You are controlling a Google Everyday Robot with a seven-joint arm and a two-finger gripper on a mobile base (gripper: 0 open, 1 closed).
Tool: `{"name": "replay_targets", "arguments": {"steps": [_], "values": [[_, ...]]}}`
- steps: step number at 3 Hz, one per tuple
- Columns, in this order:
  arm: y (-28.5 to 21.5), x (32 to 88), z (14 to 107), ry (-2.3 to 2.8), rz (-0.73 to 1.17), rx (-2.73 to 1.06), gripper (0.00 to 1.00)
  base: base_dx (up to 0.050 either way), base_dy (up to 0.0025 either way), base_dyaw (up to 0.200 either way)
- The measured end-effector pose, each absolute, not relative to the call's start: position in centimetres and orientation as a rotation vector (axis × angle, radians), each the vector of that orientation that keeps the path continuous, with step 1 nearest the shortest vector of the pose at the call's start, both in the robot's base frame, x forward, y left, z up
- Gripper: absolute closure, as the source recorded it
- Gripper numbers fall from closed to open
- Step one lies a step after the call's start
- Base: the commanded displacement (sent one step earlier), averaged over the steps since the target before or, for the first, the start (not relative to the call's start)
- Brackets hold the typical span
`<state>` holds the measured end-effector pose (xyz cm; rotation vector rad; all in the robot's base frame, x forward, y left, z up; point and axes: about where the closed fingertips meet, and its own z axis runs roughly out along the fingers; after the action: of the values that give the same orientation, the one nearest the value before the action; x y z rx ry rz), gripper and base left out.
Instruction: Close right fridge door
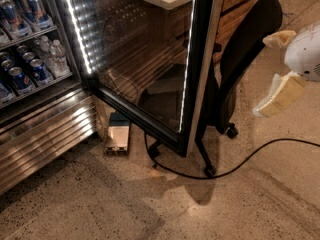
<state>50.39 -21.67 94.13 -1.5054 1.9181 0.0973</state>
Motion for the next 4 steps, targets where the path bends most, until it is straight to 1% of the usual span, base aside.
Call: {"name": "replay_targets", "arguments": {"steps": [1,4], "values": [[-21.7,50.4,94.1,1.918,0.097,-1.505,0.00,0.000,0.00000,0.000],[-18.2,57.2,94.8,1.687,0.185,-1.461,0.00,0.000,0.00000,0.000]]}}
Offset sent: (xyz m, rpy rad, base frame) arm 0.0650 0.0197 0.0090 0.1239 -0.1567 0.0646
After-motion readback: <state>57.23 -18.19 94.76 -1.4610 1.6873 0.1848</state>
